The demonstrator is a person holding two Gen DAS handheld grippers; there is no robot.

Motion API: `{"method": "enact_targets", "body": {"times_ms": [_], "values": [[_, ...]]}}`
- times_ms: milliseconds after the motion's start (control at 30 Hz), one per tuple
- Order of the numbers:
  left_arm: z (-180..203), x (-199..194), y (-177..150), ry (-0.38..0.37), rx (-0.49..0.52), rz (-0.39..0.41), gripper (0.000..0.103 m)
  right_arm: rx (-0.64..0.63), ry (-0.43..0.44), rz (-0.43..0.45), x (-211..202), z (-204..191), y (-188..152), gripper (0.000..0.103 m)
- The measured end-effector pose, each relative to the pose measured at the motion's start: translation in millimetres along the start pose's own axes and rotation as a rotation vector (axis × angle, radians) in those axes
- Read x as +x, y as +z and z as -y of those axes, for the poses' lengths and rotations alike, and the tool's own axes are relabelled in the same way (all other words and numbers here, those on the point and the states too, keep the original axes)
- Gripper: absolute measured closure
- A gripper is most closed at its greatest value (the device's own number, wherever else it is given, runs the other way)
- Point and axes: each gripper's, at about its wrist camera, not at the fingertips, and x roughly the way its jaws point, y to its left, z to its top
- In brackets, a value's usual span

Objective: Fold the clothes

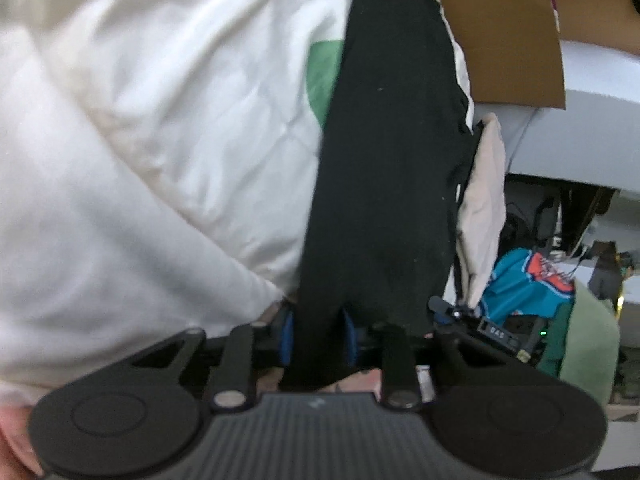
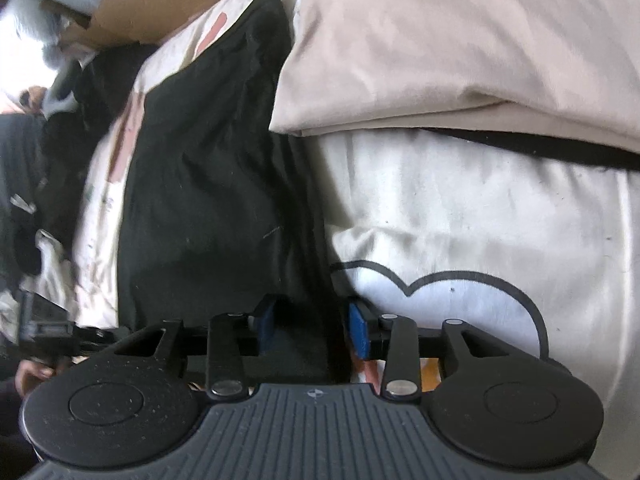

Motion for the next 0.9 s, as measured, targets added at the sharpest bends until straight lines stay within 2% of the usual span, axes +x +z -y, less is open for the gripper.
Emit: {"method": "enact_targets", "body": {"times_ms": [100,133,167,200,233,367,567,900], "values": [[1.2,0.4,-0.7,0.014,0.014,-0.012,0.088,0.038,0.049,-0.018,2.3,7.9,2.4,0.061],[2.6,-0.4,-1.3,0.021,0.024,-0.011,0.094,0.036,0.051,-0.031,3.9,6.3,2.2,0.068],[4.7,-1.3,-1.7,0.022,0.033,-0.01,0.098,0.032,0.045,-0.044,5.1,3.2,2.4,0.085],[7.7,-2.2,-1.8,0.024,0.042,-0.009,0.098,0.028,0.035,-0.057,6.0,-0.9,2.8,0.094],[11.0,-3.6,-2.0,0.028,0.056,-0.01,0.099,0.025,0.032,-0.063,5.0,-4.8,3.7,0.097],[21.2,-16.2,-1.9,0.028,0.073,-0.016,0.099,0.027,0.034,-0.059,-3.6,-16.6,7.8,0.099],[39.3,-36.7,3.1,0.054,0.105,-0.026,0.1,0.064,0.095,-0.051,-16.6,-23.3,0.7,0.099],[40.2,-64.6,16.0,0.104,0.157,-0.043,0.1,0.077,0.161,-0.1,-13.2,-35.7,-23.2,0.099]]}}
